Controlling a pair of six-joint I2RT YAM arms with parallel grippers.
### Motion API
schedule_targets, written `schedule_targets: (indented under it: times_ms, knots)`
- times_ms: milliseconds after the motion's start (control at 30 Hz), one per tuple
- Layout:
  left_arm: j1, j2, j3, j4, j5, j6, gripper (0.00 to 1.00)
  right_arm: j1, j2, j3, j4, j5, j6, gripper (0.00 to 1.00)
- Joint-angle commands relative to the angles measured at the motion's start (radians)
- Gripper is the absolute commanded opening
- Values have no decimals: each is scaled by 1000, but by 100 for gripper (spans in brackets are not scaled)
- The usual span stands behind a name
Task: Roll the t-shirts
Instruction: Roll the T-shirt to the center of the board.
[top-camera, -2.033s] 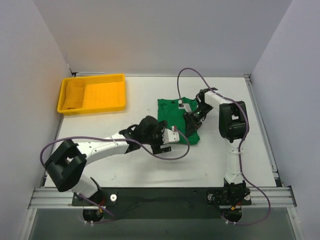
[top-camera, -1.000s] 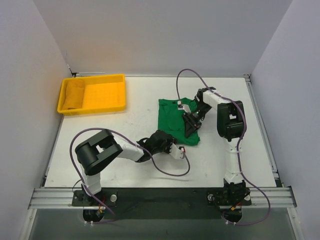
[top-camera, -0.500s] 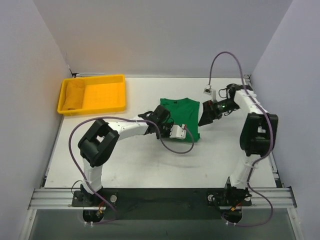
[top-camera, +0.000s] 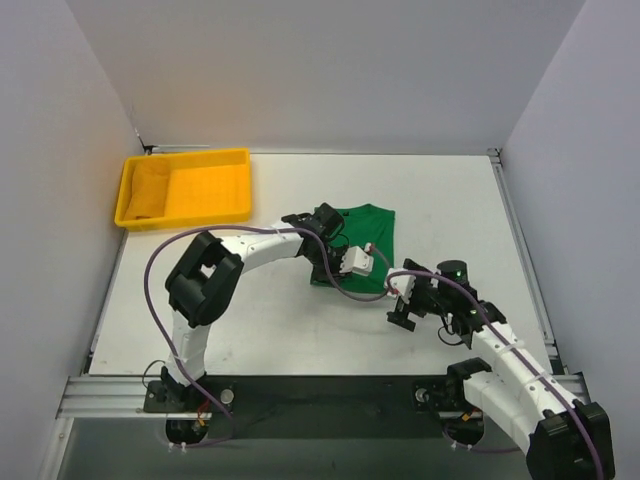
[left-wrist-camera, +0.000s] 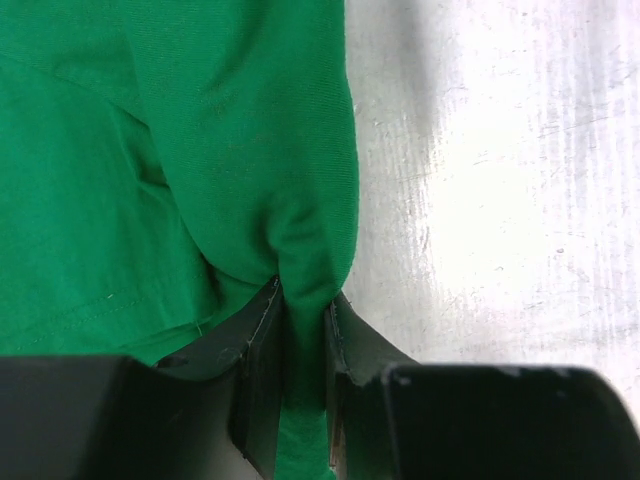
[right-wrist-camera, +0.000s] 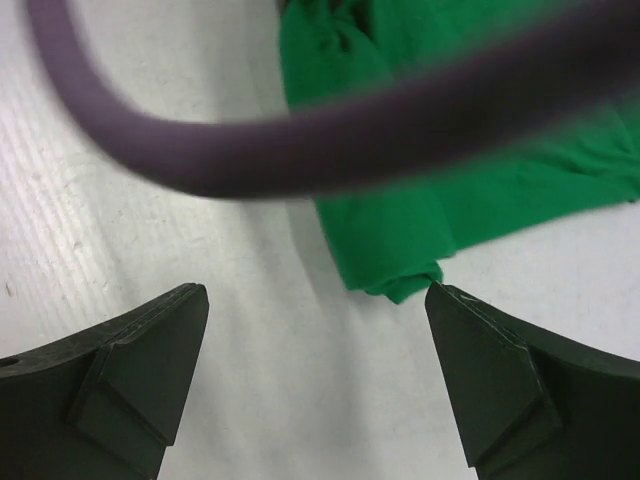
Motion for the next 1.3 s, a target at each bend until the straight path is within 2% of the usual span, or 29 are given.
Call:
schedule_targets:
  times_ms: [0,167,567,667,767,800,867,933,1033,1067,1133,1167,1267]
  knots:
    - [9,33,33,-125,77,-5,0,93,-41,-36,146,20,-130,96]
    - [9,43,45,-131,100,-20,0,173,51,-66,234,39,-196,95]
    - [23,54,105,-215,149,-11,0,196,341,-60,389,37,-380,88]
    - [28,60,126,-240,160,-4,0,202,387,-33,384,54,-393,78]
    - [31,79,155,-295,180,15,0,213,418,25,287,73,-382,63]
    - [32,83,177,-327,195,26,0,217,425,45,253,79,-376,53]
    - [37,100,203,-369,200,32,1,227,431,87,199,99,-348,48]
    - [43,115,240,-390,220,30,1,234,413,78,209,120,-336,49]
    - [52,132,283,-419,246,12,1,236,408,129,132,113,-307,37]
    - [54,135,295,-430,251,-5,2,234,411,151,58,109,-267,30]
    - [54,148,327,-450,268,-14,2,233,421,177,27,105,-198,24]
    - [54,152,338,-453,269,-55,3,218,427,217,-48,80,-171,19]
    - [58,183,393,-464,287,-163,5,184,460,274,-157,15,-68,14]
